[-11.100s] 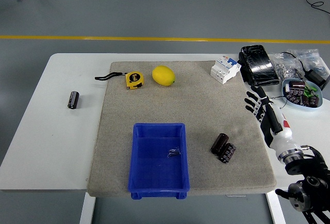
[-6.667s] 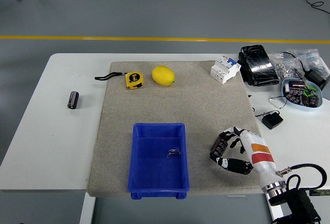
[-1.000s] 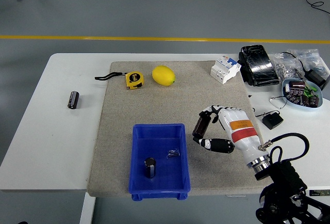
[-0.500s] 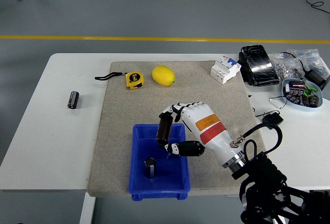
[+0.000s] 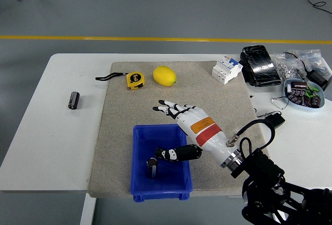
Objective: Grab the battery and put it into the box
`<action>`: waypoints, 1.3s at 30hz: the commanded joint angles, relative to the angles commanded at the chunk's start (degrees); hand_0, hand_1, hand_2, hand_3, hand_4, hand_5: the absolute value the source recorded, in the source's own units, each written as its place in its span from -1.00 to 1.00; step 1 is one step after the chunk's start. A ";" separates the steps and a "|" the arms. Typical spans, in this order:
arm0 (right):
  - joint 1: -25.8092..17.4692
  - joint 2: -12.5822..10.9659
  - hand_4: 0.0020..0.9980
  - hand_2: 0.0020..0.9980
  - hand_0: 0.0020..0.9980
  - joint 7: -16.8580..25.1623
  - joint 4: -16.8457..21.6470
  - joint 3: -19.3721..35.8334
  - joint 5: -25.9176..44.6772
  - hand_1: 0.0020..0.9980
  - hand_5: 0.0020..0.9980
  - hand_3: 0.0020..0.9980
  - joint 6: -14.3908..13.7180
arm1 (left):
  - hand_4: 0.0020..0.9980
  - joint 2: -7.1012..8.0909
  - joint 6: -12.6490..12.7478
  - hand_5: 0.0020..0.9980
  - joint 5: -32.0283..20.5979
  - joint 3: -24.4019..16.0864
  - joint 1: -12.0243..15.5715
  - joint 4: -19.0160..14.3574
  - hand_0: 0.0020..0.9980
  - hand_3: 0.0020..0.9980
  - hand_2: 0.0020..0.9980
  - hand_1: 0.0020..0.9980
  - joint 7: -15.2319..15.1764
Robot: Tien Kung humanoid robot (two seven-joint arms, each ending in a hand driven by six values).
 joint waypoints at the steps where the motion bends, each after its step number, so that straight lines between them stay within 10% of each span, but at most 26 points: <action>1: -0.01 -0.03 1.00 0.88 0.43 -0.07 -0.02 0.19 0.00 0.45 -0.14 0.85 -0.14 | 0.24 -0.01 0.00 0.32 0.05 -0.05 0.00 0.01 0.38 0.22 0.36 0.31 -0.01; 16: 0.78 -2.25 1.00 0.85 0.43 -0.25 1.27 9.57 0.85 0.44 -0.15 0.85 -1.60 | 0.23 -0.11 -0.10 0.31 0.03 -0.21 -0.15 -0.05 0.38 0.22 0.36 0.31 -0.26; 24: -0.41 -4.99 1.00 0.86 0.64 7.37 -0.84 16.70 15.48 0.62 0.09 0.85 -4.29 | 0.23 -0.26 0.29 0.31 -1.06 0.45 -0.55 -0.04 0.38 0.22 0.36 0.31 -0.31; 32: -4.78 -4.32 1.00 0.80 0.59 25.16 0.72 24.41 34.82 0.62 0.44 0.81 4.34 | 0.23 -0.41 0.24 0.31 -0.56 0.13 -0.37 -0.07 0.38 0.22 0.36 0.31 -0.36; 39: -8.11 -4.01 1.00 0.76 0.62 26.03 -2.14 30.18 51.57 0.63 0.68 0.79 8.41 | 0.23 -0.50 0.32 0.31 -0.73 0.37 -0.53 -0.08 0.38 0.22 0.36 0.32 -0.53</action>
